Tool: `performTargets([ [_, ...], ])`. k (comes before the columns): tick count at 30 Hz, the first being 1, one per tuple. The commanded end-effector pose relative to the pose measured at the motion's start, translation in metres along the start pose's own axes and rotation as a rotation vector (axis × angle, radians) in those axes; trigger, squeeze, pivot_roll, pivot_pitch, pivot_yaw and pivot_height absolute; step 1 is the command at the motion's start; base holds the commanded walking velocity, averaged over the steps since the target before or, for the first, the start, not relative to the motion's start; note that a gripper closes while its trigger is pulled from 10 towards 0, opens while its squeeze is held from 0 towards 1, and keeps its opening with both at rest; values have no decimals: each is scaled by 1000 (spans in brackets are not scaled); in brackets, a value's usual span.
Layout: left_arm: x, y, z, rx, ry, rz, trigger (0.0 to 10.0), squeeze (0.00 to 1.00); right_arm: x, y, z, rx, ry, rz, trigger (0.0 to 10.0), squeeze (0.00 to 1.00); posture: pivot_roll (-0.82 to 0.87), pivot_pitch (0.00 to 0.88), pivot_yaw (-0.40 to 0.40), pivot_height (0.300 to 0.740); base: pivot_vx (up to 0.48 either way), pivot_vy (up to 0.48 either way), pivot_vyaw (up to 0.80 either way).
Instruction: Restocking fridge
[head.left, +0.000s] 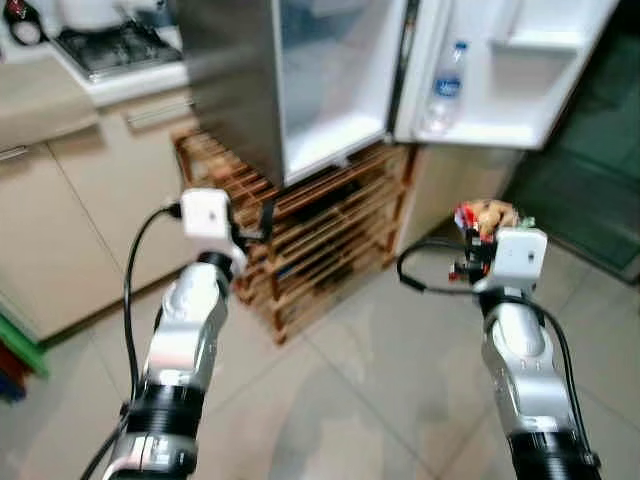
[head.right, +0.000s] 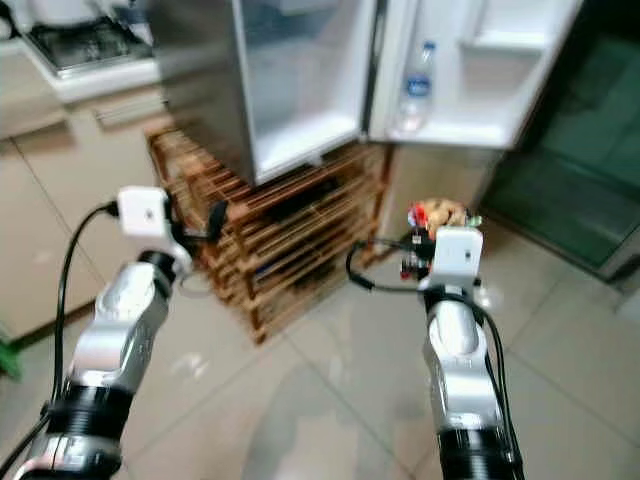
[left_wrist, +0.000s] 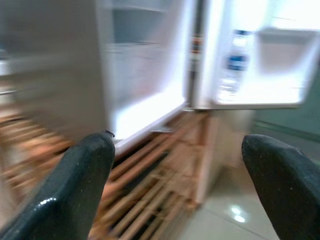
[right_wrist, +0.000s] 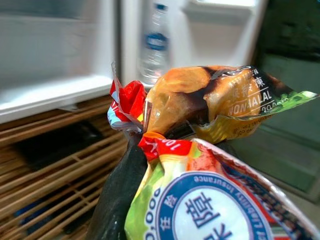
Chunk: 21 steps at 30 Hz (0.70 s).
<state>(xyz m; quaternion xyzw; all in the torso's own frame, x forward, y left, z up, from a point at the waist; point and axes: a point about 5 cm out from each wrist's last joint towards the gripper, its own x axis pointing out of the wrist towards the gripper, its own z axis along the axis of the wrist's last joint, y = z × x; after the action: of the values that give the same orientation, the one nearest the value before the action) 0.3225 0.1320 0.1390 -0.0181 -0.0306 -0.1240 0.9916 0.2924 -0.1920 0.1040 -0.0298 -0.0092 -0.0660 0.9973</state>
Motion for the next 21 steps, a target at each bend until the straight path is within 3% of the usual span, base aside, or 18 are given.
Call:
performTargets([
  [1,3,-5,5,11,-13,-35,10000,0,1,0,-1,9,5,-6,10000,0,-47,0,11,740,428,0,0],
  [21,5,-22,9,0,-25,-122,10000,0,5,-2,-5,-1,34,-8,10000,0,-54,0,5,740,428,0,0],
])
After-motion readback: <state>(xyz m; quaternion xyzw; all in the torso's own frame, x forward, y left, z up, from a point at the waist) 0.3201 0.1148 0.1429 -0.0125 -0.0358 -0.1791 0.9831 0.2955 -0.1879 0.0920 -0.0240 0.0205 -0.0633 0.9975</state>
